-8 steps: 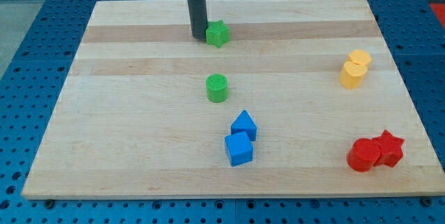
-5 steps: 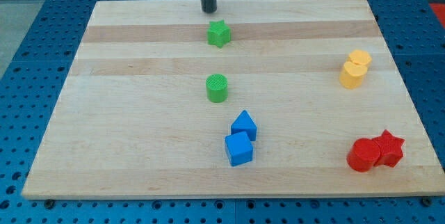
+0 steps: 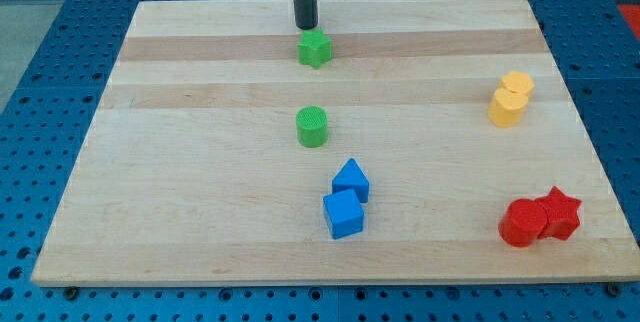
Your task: Push the green circle into the blue blocks
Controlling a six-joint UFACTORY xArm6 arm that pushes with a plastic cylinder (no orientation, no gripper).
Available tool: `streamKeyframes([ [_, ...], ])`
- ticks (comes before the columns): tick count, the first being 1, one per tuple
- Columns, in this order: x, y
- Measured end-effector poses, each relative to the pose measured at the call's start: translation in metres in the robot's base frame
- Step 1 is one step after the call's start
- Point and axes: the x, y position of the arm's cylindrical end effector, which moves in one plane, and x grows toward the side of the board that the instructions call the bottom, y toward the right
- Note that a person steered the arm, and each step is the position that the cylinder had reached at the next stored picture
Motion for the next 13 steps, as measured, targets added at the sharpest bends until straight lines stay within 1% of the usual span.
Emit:
streamKeyframes([
  [2,0.023,0.003],
  [3,0.042,0.003],
  [11,0.251,0.003],
  [13,0.274,0.003],
])
